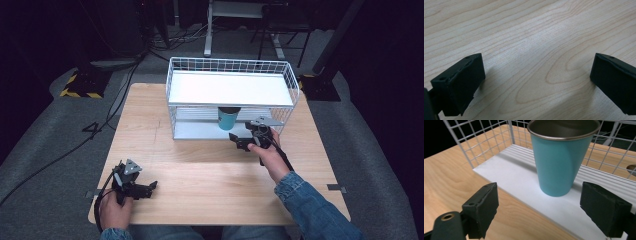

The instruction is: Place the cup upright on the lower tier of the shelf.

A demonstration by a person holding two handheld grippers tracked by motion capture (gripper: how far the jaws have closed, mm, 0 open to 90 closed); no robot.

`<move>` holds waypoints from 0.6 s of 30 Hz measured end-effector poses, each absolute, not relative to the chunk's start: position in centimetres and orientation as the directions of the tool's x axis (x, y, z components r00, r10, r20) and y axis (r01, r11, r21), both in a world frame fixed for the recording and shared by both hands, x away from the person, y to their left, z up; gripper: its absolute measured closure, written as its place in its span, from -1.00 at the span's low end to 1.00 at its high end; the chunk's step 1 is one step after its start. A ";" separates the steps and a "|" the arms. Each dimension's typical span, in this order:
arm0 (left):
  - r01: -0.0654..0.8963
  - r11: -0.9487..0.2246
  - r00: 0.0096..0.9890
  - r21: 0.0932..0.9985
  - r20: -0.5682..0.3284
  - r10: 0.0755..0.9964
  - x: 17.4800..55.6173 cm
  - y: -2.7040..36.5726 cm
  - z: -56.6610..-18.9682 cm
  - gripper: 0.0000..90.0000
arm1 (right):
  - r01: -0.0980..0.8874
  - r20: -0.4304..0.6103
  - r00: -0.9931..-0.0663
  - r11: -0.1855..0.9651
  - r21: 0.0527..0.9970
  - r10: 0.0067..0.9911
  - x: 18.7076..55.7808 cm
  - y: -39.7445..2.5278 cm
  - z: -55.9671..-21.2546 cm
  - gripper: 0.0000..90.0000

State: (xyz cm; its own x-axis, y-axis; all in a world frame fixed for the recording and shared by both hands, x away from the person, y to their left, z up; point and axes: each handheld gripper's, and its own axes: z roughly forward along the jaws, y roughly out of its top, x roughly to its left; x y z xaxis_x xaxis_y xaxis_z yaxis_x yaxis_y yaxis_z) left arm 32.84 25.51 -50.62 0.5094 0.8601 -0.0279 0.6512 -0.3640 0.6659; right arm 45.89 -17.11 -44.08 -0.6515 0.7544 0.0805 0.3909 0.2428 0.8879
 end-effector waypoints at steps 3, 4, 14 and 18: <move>0.651 -0.364 0.509 0.666 -0.028 0.860 32.8 25.5 -50.6 -1.00 | 0.382 0.086 -0.669 0.242 0.892 0.738 45.0 -18.4 -43.6 -0.65; 0.651 -0.364 0.509 0.666 -0.028 0.860 32.8 25.5 -50.6 -1.00 | 0.381 0.086 -0.675 0.247 0.891 0.732 44.7 -18.8 -43.5 -0.65; 0.651 -0.364 0.509 0.666 -0.028 0.860 32.8 25.5 -50.6 -1.00 | 0.372 0.072 -0.730 0.307 0.876 0.679 42.3 -23.2 -42.5 -0.65; 0.651 -0.364 0.509 0.666 -0.028 0.860 32.8 25.5 -50.6 -1.00 | 0.368 0.057 -0.733 0.326 0.871 0.678 41.3 -24.8 -42.3 -0.65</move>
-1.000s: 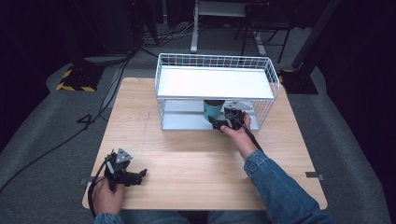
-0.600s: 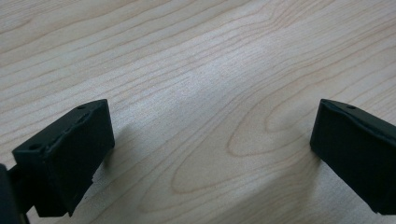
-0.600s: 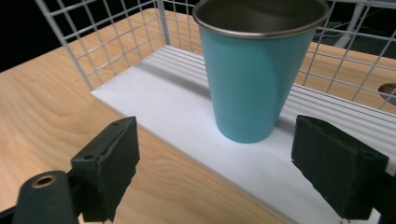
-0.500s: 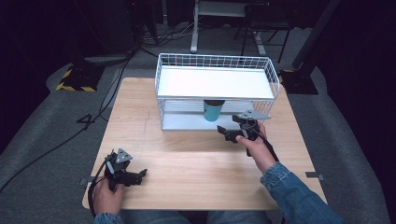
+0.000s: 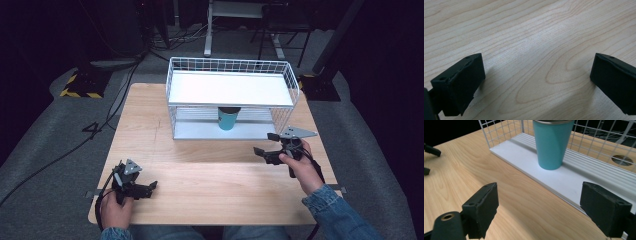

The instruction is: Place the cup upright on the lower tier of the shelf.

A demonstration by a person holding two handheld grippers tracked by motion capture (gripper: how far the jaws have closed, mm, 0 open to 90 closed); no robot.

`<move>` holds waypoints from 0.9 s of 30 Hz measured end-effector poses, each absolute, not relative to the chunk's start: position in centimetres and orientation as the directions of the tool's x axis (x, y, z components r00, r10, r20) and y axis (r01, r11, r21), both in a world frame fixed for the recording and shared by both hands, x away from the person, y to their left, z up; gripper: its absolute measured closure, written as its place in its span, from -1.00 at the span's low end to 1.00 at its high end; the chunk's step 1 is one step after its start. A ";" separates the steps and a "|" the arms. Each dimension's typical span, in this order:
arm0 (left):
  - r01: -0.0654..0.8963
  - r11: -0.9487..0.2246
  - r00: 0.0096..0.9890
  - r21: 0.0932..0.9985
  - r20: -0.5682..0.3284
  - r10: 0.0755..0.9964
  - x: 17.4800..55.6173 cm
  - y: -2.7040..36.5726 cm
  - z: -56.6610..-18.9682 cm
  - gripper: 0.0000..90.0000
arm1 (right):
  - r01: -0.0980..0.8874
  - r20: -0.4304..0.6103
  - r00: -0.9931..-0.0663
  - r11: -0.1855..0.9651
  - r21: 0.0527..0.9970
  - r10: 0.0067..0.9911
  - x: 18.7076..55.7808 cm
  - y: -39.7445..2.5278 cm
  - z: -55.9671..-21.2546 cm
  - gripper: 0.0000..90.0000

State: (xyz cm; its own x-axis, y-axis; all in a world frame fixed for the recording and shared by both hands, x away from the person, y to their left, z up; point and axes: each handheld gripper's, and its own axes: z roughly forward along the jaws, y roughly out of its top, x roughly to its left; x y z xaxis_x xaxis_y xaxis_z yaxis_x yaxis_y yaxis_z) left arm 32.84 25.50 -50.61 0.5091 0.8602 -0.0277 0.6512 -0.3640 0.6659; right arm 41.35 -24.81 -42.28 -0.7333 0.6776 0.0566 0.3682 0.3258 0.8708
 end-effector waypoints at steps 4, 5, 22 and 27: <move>0.651 -0.364 0.509 0.666 -0.027 0.860 32.8 25.5 -50.6 -1.00 | 0.366 0.036 -0.736 0.352 0.861 0.676 40.3 -26.4 -42.1 -0.65; 0.651 -0.365 0.509 0.666 -0.027 0.860 32.8 25.5 -50.6 -1.00 | 0.366 0.032 -0.737 0.359 0.859 0.675 40.1 -26.8 -42.1 -0.65; 0.656 -0.355 0.498 0.665 -0.028 0.867 33.3 25.0 -50.6 -1.00 | 0.406 0.068 -0.738 0.361 0.840 0.671 35.2 -31.1 -43.6 -0.65; 0.656 -0.355 0.497 0.666 -0.027 0.867 33.4 24.9 -50.6 -1.00 | 0.447 0.101 -0.723 0.351 0.823 0.684 34.4 -32.4 -45.4 -0.65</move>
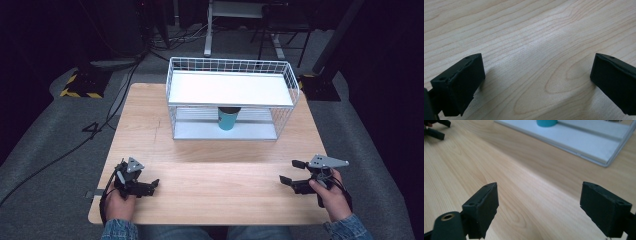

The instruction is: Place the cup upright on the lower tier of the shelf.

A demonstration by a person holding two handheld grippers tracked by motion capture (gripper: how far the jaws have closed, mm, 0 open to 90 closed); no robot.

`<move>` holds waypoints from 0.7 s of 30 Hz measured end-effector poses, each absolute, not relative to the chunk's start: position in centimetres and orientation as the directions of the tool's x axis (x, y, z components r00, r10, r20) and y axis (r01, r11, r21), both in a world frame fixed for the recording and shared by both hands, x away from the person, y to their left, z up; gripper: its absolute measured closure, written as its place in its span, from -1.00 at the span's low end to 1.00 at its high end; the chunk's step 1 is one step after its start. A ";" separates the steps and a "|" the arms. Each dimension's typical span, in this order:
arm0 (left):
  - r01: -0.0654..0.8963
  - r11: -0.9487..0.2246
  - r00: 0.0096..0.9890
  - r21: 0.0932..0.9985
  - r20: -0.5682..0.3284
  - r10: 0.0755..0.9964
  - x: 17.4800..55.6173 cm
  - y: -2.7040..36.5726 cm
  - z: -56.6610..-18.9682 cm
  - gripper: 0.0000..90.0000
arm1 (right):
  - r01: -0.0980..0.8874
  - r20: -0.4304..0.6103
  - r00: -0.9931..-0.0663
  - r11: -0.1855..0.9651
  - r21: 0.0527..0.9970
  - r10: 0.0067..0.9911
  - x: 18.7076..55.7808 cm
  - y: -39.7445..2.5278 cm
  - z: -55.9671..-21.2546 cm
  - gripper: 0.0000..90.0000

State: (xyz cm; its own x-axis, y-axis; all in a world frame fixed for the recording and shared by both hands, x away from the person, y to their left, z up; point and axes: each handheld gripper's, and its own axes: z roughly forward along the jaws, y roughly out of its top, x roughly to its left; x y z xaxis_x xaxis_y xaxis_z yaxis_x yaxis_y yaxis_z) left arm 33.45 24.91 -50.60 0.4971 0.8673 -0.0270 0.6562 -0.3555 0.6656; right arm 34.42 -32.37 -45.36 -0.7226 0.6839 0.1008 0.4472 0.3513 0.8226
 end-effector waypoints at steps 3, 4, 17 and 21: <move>0.656 -0.353 0.494 0.667 -0.026 0.869 33.5 24.9 -50.6 -1.00 | 0.479 0.113 -0.705 0.352 0.804 0.701 34.2 -33.1 -46.8 -0.65; 0.656 -0.353 0.494 0.667 -0.026 0.869 33.5 24.9 -50.6 -1.00 | 0.493 0.119 -0.695 0.351 0.796 0.709 34.1 -33.4 -47.4 -0.65; 0.655 -0.356 0.497 0.666 -0.025 0.867 33.5 24.9 -50.6 -1.00 | 0.533 0.078 -0.665 0.399 0.747 0.743 33.3 -34.0 -50.0 -0.65; 0.656 -0.357 0.498 0.666 -0.026 0.867 33.5 24.9 -50.6 -1.00 | 0.530 0.064 -0.673 0.420 0.737 0.737 33.3 -33.9 -50.2 -0.65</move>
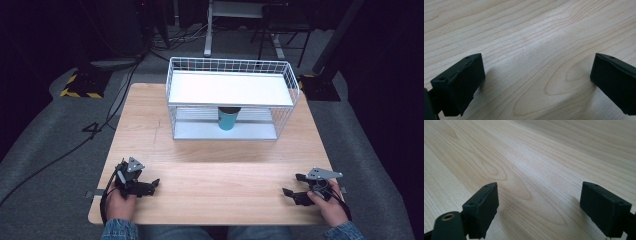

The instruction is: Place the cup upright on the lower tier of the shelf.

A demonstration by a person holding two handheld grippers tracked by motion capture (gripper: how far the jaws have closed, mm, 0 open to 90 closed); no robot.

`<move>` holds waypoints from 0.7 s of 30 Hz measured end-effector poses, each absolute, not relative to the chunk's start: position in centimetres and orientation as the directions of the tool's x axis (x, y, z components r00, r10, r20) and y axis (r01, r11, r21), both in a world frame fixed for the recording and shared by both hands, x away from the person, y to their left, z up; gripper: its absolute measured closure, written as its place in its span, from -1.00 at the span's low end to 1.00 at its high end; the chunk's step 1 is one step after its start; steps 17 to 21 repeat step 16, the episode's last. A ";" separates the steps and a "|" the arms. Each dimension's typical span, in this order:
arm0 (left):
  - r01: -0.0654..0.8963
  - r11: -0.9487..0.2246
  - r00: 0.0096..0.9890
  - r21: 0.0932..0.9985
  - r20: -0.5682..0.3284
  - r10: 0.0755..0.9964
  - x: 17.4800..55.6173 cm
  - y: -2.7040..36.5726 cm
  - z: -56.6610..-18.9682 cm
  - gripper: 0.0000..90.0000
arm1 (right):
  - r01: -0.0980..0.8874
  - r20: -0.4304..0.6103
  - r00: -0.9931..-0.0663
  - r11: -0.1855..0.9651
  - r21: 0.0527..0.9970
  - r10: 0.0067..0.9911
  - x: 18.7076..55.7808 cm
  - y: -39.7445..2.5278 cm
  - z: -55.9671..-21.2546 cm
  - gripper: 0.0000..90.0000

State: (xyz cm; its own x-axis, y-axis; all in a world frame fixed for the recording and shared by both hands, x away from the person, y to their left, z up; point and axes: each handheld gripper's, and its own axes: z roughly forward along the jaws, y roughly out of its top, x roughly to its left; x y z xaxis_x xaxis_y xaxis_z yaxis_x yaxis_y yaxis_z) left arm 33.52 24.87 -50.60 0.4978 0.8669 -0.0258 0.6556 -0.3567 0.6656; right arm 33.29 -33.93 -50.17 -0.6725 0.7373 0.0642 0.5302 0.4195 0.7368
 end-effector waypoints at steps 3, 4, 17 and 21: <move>0.655 -0.357 0.497 0.666 -0.025 0.867 33.5 24.9 -50.6 -1.00 | 0.518 0.048 -0.681 0.435 0.736 0.731 33.3 -33.8 -50.3 -0.65; 0.655 -0.357 0.497 0.666 -0.024 0.867 33.5 24.9 -50.6 -1.00 | 0.513 0.040 -0.687 0.445 0.735 0.726 33.3 -33.8 -50.3 -0.65; 0.661 -0.351 0.492 0.663 -0.030 0.870 33.5 24.8 -50.6 -1.00 | 0.488 -0.006 -0.704 0.489 0.723 0.711 33.3 -33.3 -50.5 -0.84; 0.661 -0.351 0.492 0.663 -0.030 0.870 33.5 24.8 -50.6 -1.00 | 0.488 -0.006 -0.704 0.489 0.723 0.711 33.3 -33.3 -50.5 -0.84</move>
